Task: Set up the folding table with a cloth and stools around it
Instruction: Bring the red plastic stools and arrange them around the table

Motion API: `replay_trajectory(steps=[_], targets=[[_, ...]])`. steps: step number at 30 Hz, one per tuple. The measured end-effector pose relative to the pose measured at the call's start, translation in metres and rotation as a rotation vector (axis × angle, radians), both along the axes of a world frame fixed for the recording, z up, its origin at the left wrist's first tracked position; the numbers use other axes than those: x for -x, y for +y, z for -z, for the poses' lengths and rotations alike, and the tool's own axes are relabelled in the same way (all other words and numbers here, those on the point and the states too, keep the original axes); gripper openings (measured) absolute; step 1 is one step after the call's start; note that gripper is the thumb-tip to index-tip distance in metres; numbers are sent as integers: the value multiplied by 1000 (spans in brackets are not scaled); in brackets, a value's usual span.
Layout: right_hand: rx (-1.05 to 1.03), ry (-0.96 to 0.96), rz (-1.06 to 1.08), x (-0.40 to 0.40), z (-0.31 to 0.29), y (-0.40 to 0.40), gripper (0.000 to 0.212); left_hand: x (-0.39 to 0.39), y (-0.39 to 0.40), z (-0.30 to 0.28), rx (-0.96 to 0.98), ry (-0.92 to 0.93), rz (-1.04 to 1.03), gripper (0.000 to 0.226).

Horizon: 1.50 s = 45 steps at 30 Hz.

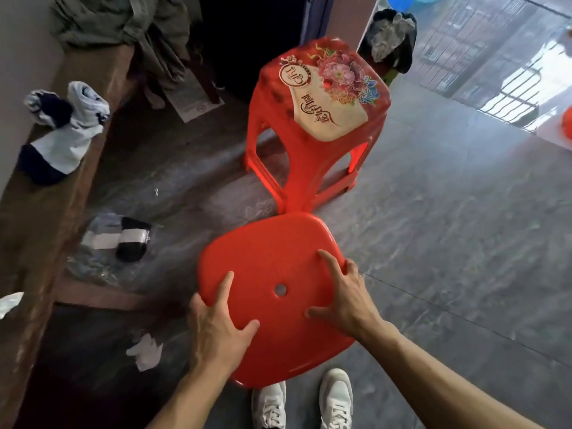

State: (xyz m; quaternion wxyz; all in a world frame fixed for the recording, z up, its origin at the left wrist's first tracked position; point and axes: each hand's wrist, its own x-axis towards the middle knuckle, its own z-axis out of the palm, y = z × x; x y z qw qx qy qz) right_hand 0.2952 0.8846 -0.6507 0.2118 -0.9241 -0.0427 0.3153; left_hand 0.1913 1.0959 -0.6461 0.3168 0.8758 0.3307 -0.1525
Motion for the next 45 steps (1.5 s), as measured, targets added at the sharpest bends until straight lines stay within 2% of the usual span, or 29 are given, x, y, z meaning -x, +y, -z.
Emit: replay_trajectory(steps=[6, 15, 27, 34, 39, 45], targets=[[-8, -31, 140, 16, -37, -44, 121, -23, -23, -42, -25, 4, 149, 103], [-3, -32, 369, 29, -152, -152, 121, -59, -119, -157, 43, -45, 383, 98], [-1, -152, 716, 98, -319, -351, 120, -85, -325, -315, -30, -127, 784, 100], [-17, -244, 925, 148, -397, -476, 121, -90, -467, -416, -34, -256, 1040, 95], [14, -315, 1084, 177, -426, -540, 127, -94, -553, -452, -12, -317, 1200, 95], [40, -367, 1271, 197, -436, -607, 122, -104, -658, -464, 22, -359, 1376, 93]])
